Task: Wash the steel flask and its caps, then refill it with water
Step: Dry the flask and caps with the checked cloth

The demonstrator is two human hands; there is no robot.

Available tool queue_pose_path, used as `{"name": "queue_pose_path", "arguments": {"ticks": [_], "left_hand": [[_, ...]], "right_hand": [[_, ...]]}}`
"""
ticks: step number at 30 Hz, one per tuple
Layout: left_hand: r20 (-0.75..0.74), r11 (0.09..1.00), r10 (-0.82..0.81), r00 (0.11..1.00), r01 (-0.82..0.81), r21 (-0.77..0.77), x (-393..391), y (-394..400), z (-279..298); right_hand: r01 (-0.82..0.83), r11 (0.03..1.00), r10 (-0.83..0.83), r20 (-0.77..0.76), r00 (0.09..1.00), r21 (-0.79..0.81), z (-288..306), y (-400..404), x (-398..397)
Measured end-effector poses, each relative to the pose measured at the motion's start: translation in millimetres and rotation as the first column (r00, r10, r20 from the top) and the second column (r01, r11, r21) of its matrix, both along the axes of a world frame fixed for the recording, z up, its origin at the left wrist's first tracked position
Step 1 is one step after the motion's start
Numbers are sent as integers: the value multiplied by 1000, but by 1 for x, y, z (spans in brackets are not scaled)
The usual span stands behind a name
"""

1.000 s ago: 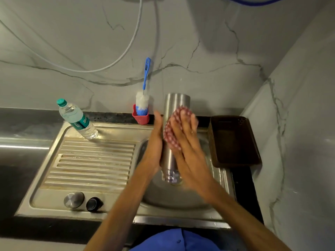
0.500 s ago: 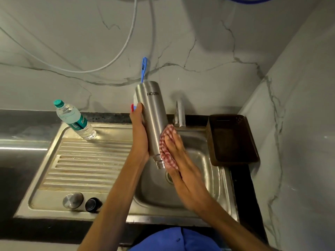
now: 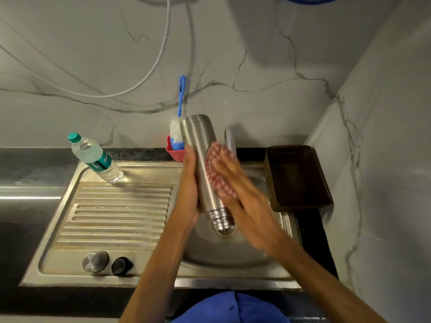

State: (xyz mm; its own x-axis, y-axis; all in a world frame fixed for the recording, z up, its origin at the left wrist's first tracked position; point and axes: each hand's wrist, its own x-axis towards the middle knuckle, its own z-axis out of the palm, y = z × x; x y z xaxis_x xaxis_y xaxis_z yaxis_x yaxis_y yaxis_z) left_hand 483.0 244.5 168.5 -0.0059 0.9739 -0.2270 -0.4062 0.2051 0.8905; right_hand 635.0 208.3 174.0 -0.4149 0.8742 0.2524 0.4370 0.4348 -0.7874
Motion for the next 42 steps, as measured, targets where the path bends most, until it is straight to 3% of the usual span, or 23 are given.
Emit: {"name": "queue_pose_path", "arguments": {"ticks": [4,7,10,13,17,21,24,26,30,34,38,40,42], "left_hand": [[20,997,73,997,-73,-3,-2,0,-5],[-139,996,-44,989,54,74,22,-20,-4],[-349,980,-18,937,87,182,36,-34,-13],[-458,973,-47,888,145,180,29,-36,-28],[-698,944,149,700,109,310,26,-30,-27],[-634,952,193,749,13,305,11,-16,-29],[-471,959,69,880,72,275,8,-17,-20],[-301,970,8,954,65,234,18,-26,-14],[-247,982,41,968,7,190,40,-43,-14],[-222,981,77,972,-34,190,39,-27,-5],[-172,946,286,943,-249,208,12,10,6],[-217,932,344,914,-304,196,1,16,12],[-117,935,335,935,-315,166,-1,15,11]], "right_hand": [[-59,996,53,102,993,61,-26,-34,-4],[127,977,-151,135,979,171,-16,-3,-14],[272,960,-269,-46,962,71,5,44,-8],[261,952,-297,-263,918,-162,15,70,6],[213,956,-277,-376,884,-204,10,48,7],[75,980,-133,-328,935,-184,-15,-7,-2],[29,973,-126,-428,895,-227,-21,-14,-7],[75,972,-173,-457,873,-223,-12,2,-8],[252,937,-339,-457,822,-242,11,41,-7],[256,958,-283,-299,911,-129,13,41,-12],[67,993,-64,-38,997,98,-7,-10,-14],[-34,996,27,80,996,85,-13,-36,-11],[-62,996,55,96,994,69,-10,-41,-10]]}}
